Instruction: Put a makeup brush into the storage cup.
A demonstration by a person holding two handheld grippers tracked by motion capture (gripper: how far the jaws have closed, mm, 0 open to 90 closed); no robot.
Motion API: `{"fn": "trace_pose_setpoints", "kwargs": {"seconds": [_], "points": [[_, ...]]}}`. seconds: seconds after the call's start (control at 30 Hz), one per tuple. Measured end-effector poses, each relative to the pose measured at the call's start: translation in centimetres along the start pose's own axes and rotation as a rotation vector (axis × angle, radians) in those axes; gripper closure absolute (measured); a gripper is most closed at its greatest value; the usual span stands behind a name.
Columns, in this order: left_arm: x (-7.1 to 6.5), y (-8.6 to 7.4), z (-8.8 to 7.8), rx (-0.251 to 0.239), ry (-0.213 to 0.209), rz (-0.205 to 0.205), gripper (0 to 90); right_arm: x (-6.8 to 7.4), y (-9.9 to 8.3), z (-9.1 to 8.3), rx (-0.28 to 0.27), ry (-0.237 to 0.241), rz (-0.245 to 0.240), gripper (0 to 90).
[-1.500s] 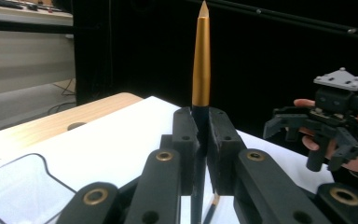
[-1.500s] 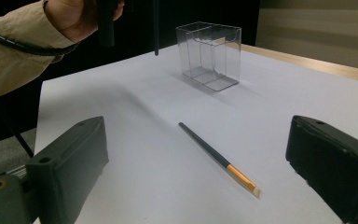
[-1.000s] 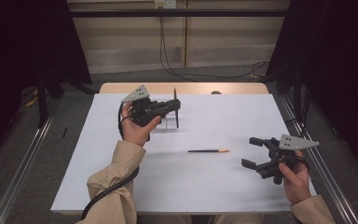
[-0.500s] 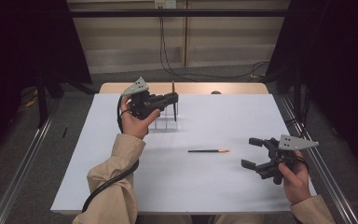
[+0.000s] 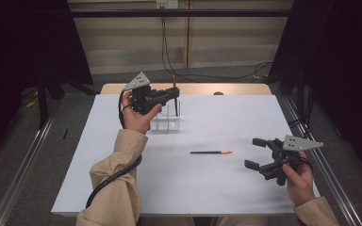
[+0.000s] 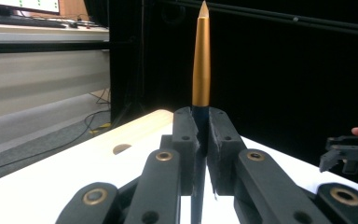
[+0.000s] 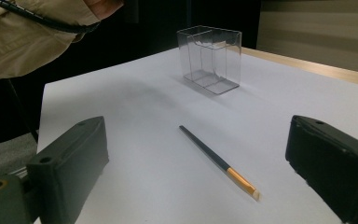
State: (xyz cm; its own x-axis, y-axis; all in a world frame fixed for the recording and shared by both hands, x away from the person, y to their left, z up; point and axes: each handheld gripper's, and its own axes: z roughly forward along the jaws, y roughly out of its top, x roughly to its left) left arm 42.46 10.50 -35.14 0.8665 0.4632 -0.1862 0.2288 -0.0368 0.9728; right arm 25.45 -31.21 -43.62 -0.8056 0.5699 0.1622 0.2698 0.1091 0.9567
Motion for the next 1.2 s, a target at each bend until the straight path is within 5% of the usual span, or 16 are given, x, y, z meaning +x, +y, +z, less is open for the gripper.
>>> {"fn": "trace_pose_setpoints", "kwargs": {"seconds": [0.77,1.2], "points": [[1.4,0.3,0.8,0.010,0.087,0.012,83.0,0.0,0.2,-0.2,-0.024,-0.003,0.012,5.1],[1.9,-0.4,1.6,0.027,0.158,0.058,82.9,0.1,0.1,-0.1,-0.027,0.013,0.014,5.1]]}}
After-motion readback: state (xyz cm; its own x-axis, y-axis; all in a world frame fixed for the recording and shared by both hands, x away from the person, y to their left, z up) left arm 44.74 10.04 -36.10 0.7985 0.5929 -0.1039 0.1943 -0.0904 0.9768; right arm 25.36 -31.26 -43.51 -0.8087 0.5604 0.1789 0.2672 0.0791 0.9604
